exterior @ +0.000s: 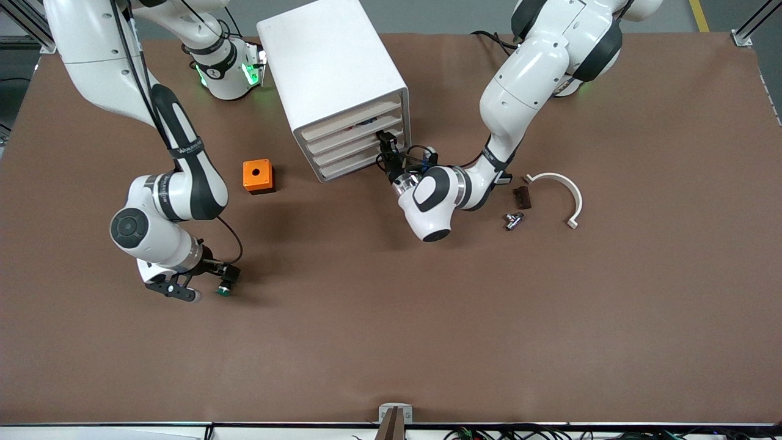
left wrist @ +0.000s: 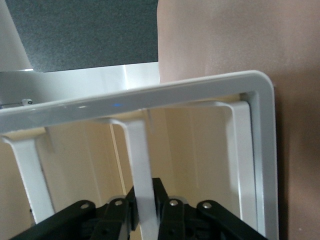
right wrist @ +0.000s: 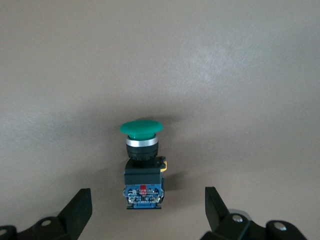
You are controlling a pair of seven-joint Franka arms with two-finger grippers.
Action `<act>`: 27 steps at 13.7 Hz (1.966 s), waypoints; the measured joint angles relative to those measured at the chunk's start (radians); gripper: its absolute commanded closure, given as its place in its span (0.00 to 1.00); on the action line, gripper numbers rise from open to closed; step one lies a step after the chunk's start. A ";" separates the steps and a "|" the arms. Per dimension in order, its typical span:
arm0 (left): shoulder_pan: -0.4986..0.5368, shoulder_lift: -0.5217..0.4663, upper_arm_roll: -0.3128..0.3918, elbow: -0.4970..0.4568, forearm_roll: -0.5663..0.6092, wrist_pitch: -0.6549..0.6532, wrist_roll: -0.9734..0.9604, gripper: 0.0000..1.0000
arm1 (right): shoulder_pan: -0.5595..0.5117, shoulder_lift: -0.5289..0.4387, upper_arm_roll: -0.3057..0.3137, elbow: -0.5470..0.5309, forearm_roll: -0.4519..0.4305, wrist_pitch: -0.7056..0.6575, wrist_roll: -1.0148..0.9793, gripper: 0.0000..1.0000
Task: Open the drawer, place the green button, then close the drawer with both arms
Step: 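Open the drawer with the left gripper while the right gripper grasps the button, then carry the green button with the right gripper over the open drawer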
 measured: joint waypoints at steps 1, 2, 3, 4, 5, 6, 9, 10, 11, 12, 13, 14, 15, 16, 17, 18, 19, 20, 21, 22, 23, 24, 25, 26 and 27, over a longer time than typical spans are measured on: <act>0.001 0.004 0.001 -0.001 -0.005 0.000 -0.007 0.93 | 0.002 0.011 0.000 0.000 -0.001 0.009 0.000 0.02; 0.003 0.007 0.001 -0.001 -0.009 -0.003 -0.008 0.93 | 0.002 0.022 0.000 0.000 -0.001 0.014 0.000 0.03; 0.005 0.009 0.001 -0.001 -0.013 -0.005 -0.008 0.93 | 0.003 0.032 0.000 0.001 -0.002 0.016 0.005 0.05; 0.009 0.009 0.001 -0.001 -0.014 -0.006 -0.008 0.93 | 0.005 0.042 0.000 0.002 -0.005 0.017 0.017 0.07; 0.015 0.010 0.001 -0.001 -0.014 -0.006 -0.008 0.93 | 0.007 0.050 0.000 0.002 -0.010 0.019 0.033 0.13; 0.024 0.010 0.001 0.000 -0.014 -0.007 -0.009 0.93 | 0.010 0.056 0.000 0.002 -0.012 0.021 0.042 0.28; 0.067 0.016 0.003 0.000 -0.035 -0.011 -0.009 0.93 | 0.022 0.061 0.000 0.004 -0.012 0.015 0.052 0.95; 0.085 0.020 0.003 0.000 -0.046 -0.012 -0.009 0.92 | 0.024 0.061 0.000 0.006 -0.012 0.003 0.054 1.00; 0.104 0.024 0.004 0.000 -0.058 -0.012 -0.009 0.92 | 0.025 0.061 0.000 0.011 -0.012 -0.017 0.056 1.00; 0.122 0.026 0.004 0.000 -0.065 -0.013 -0.009 0.92 | 0.025 0.061 -0.001 0.020 -0.012 -0.043 0.059 1.00; 0.138 0.027 0.005 0.000 -0.067 -0.015 -0.009 0.92 | 0.025 0.057 -0.001 0.034 -0.012 -0.074 0.070 1.00; 0.152 0.027 0.005 0.000 -0.072 -0.015 -0.009 0.92 | 0.025 0.046 -0.001 0.050 -0.012 -0.116 0.092 1.00; 0.166 0.027 0.006 0.000 -0.079 -0.015 -0.009 0.92 | 0.027 0.026 0.000 0.072 -0.012 -0.175 0.124 1.00; 0.181 0.028 0.007 0.001 -0.085 -0.014 -0.009 0.90 | 0.035 -0.004 0.002 0.097 -0.012 -0.248 0.155 1.00; 0.194 0.029 0.009 0.002 -0.091 -0.014 -0.009 0.89 | 0.048 -0.040 0.002 0.117 -0.011 -0.311 0.188 1.00; 0.207 0.029 0.009 0.003 -0.095 -0.013 -0.009 0.89 | 0.066 -0.080 0.004 0.130 -0.011 -0.363 0.230 1.00; 0.219 0.030 0.010 0.004 -0.101 -0.012 -0.009 0.84 | 0.089 -0.123 0.005 0.135 -0.010 -0.406 0.282 1.00; 0.228 0.030 0.010 0.006 -0.106 -0.012 -0.009 0.76 | 0.118 -0.164 0.007 0.136 -0.010 -0.438 0.344 1.00; 0.234 0.031 0.010 0.008 -0.111 -0.012 -0.008 0.64 | 0.156 -0.202 0.009 0.134 -0.005 -0.460 0.416 1.00; 0.238 0.031 0.010 0.009 -0.118 -0.012 -0.007 0.49 | 0.195 -0.229 0.010 0.129 0.009 -0.471 0.485 1.00; 0.240 0.031 0.010 0.012 -0.120 -0.012 -0.004 0.34 | 0.237 -0.248 0.011 0.124 0.031 -0.474 0.554 1.00; 0.241 0.031 0.010 0.015 -0.122 -0.012 0.004 0.23 | 0.281 -0.258 0.012 0.118 0.043 -0.473 0.629 1.00; 0.242 0.031 0.010 0.019 -0.123 -0.012 0.022 0.15 | 0.323 -0.261 0.013 0.114 0.047 -0.466 0.707 1.00; 0.246 0.031 0.010 0.026 -0.126 -0.012 0.051 0.09 | 0.365 -0.261 0.013 0.109 0.049 -0.450 0.795 1.00; 0.254 0.031 0.010 0.037 -0.127 -0.012 0.090 0.06 | 0.408 -0.261 0.014 0.100 0.050 -0.428 0.881 1.00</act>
